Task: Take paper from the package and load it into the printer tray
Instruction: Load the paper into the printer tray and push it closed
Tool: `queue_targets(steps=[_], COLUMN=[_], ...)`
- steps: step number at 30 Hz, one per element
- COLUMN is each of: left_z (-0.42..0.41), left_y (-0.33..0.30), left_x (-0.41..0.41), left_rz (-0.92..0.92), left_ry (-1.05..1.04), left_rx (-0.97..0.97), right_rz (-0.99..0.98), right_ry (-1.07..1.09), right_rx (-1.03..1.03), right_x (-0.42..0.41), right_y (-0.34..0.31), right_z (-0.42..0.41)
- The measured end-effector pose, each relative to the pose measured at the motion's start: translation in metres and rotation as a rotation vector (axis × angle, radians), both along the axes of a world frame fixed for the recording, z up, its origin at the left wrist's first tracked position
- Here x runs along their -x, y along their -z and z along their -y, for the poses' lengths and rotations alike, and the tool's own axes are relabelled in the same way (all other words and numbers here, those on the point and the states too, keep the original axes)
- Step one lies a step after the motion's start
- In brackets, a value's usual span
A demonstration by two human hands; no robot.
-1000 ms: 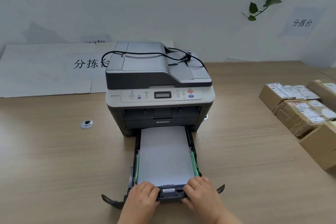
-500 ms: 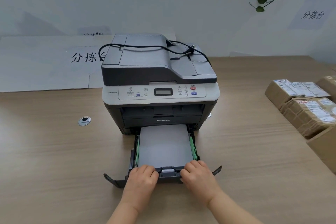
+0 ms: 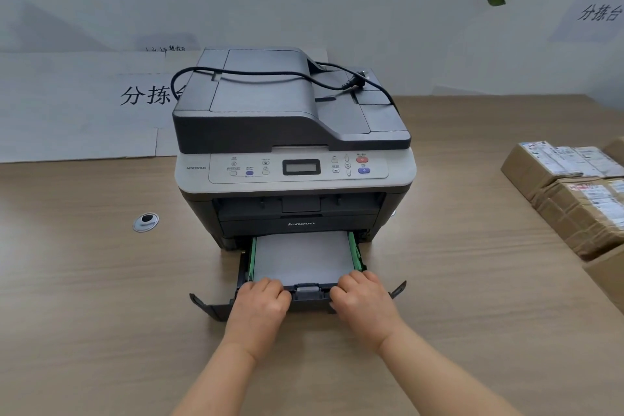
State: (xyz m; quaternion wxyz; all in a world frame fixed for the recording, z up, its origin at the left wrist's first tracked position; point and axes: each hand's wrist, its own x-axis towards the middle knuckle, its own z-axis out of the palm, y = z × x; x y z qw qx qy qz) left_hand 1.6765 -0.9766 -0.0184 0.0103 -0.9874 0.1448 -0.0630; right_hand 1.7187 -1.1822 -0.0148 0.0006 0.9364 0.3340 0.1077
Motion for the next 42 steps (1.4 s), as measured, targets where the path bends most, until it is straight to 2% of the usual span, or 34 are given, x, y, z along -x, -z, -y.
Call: queue_targets(steps=[16,25,32,42], left_z=[-0.002,-0.001,0.000,-0.003], left_y=[-0.010,-0.017,-0.010,-0.006], left_x=[-0.058,-0.078,-0.078,-0.076], left_rz=[0.035,0.121,0.063,0.043], left_ry=[-0.062,-0.124,-0.133,-0.117], left_rx=[-0.079,-0.059,-0.044,-0.045], right_rz=[-0.027,-0.033,-0.091,-0.193], right_ry=[0.066,0.136,0.184,0.246], right_rx=[0.078,0.026,0.107,0.085], right_x=[-0.059,-0.080,-0.078,-0.077], right_y=[-0.008,-0.006,-0.009,-0.006], right_z=[-0.017,-0.028,-0.029,-0.032])
